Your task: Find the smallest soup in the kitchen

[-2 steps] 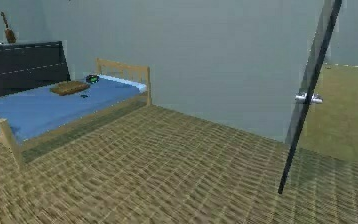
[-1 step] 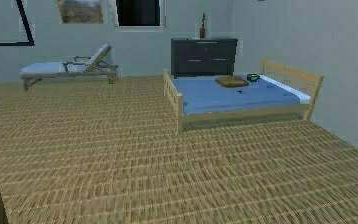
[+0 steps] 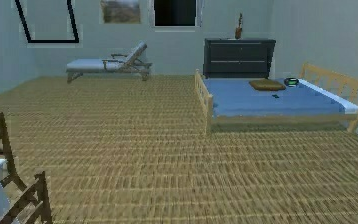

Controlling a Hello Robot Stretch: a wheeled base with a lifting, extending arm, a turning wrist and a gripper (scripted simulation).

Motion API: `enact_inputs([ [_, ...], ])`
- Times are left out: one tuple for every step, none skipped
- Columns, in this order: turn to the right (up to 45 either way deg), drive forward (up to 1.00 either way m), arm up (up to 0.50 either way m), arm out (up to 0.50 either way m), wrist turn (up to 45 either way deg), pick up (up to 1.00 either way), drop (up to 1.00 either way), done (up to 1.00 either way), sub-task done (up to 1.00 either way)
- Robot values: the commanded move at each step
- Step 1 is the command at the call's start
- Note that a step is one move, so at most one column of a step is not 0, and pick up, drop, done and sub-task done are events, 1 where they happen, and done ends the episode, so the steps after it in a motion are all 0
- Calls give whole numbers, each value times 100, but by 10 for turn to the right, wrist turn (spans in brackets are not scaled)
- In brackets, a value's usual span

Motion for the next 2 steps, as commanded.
enact_inputs([
  [0, 100, 0, 0, 0, 0, 0, 0, 0],
  [-450, 0, 0, 0, 0, 0, 0, 0, 0],
])
